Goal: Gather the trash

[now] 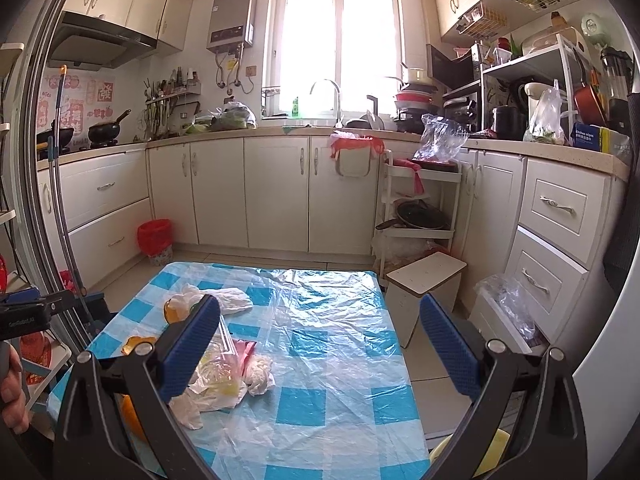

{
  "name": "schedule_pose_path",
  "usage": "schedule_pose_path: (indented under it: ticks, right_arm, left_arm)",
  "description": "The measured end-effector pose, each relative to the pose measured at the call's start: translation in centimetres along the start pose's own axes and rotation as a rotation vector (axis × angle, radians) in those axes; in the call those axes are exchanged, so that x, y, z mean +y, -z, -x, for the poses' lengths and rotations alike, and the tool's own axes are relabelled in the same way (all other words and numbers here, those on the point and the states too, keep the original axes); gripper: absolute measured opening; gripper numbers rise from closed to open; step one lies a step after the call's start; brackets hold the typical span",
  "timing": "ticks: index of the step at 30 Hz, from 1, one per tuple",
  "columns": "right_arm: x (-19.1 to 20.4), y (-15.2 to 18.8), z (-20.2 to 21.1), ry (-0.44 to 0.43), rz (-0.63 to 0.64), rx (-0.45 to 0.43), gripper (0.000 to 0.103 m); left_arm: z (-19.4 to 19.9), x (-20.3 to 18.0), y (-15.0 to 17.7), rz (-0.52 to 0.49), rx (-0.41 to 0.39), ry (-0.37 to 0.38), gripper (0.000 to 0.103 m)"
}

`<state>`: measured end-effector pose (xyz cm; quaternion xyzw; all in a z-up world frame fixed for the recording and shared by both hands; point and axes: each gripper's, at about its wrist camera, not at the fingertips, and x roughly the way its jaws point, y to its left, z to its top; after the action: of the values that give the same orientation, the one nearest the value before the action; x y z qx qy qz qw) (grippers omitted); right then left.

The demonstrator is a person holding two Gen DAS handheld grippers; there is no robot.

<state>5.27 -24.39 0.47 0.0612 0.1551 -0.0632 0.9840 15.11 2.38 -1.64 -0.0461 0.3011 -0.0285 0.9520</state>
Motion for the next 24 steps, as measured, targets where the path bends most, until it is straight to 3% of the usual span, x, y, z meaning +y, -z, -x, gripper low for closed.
schedule_pose_path:
  ticks: [24]
  right_arm:
    - [0.9,0.9,-0.5,-0.026,0.044,0.007,0.096]
  left_arm:
    - [-1.3,1.2,0.4,0.010,0.046,-0.021,0.092]
